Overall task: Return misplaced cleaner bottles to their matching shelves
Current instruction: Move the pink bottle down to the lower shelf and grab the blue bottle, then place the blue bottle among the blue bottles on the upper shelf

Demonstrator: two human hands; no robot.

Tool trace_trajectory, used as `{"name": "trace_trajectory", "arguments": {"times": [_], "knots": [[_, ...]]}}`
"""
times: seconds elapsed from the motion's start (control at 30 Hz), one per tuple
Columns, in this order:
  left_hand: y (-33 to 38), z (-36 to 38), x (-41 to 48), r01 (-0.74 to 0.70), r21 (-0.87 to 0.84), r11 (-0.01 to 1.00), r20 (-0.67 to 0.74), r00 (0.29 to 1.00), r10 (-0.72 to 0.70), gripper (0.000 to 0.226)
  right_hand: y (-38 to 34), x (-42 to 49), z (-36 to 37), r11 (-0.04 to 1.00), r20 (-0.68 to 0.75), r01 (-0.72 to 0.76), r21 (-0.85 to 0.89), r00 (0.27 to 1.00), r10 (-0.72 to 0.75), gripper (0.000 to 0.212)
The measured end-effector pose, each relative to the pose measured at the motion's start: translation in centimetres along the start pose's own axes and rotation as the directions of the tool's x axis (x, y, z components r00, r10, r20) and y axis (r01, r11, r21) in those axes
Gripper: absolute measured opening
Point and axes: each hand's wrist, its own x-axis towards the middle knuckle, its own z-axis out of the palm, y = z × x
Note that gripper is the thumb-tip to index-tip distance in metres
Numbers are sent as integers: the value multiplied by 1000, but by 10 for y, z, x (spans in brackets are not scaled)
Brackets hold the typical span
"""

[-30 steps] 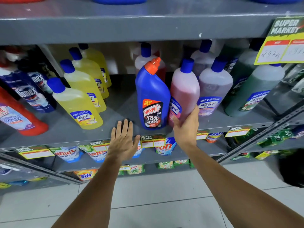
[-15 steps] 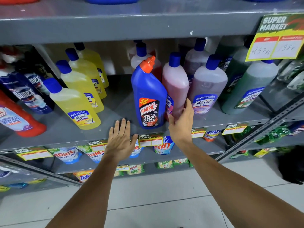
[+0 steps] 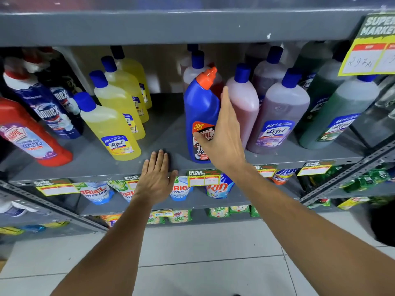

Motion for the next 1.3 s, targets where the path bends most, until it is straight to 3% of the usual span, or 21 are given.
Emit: {"name": "trace_trajectory", "arguments": {"times": [0.1,0.2,0.43,0.63,0.93,1.13,1.3], "knots": [[-2,0,3,0,-12,1000,14,1000,0,71,-1,3,5,989,-22,-18,-147,1000,15,107],[-3,0,2,-7,-19,1000,8,1000,7,70,0,0,8,984,-77,-59,-168,996,46,110],[-2,-3,1,-12,-43,999,-27,1000,11,69,19,-25,8,967,20,-129,221,992,128,87],[2,-5,0,11,-31,999,-13,1000,-12,69,27,-27,7,941,-19,-171,292,983,184,81],[46,-63,-24,-22,-64,998,-384,923,-4,69,25,-43,-40,923,-126,-107,370,978,164,85],[80,-151,-58,-44,8,999,-610,791,40,65,-15,-44,-108,914,-168,11,407,984,63,79],[104,-235,-70,-64,72,995,-718,690,97,61,-64,-20,-178,899,-185,149,412,980,-78,77]]}}
